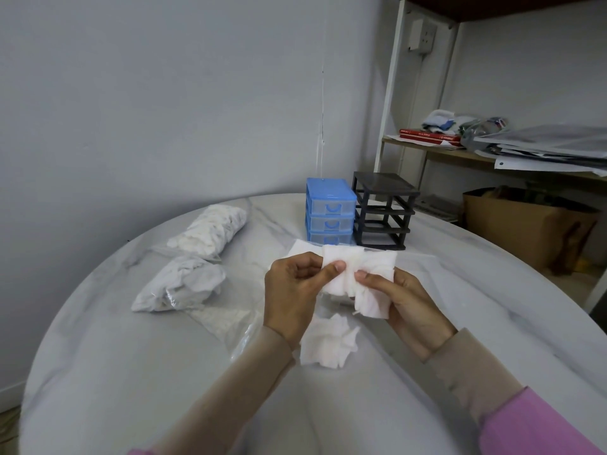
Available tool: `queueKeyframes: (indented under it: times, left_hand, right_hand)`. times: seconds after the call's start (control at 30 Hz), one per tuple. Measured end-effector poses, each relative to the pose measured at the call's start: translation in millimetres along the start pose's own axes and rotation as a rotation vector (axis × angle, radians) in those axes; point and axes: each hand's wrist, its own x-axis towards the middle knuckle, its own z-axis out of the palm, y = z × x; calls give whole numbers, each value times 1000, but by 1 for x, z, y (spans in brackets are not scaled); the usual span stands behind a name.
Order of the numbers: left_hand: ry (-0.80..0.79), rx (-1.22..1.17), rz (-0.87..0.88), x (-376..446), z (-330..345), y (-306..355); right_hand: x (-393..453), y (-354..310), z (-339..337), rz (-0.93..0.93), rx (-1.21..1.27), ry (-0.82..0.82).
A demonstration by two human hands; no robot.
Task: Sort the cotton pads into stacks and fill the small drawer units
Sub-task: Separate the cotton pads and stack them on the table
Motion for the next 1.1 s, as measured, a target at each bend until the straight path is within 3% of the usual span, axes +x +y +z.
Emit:
queueKeyframes:
  times: [0.3, 0.43, 0.57, 0.67, 0.87, 1.1]
  left_hand:
    - [7, -94, -87, 2, -3, -1]
    - [99, -100, -63, 2, -3, -1]
    - [149, -35, 49, 2, -5, -2]
    - [113, 143, 175, 2, -5, -1]
    - [92, 225, 228, -2, 0, 2]
    - [24, 199, 138, -2, 1, 1]
  right_hand:
    - [2, 1, -3, -11, -49, 13]
    - [3, 2, -3, -49, -52, 29]
    - [4, 2, -5, -57, 0, 61]
    - [4, 0, -6, -52, -3, 90]
    - [7, 1, -7, -72, -38, 206]
    - [4, 4, -6, -174, -243, -46]
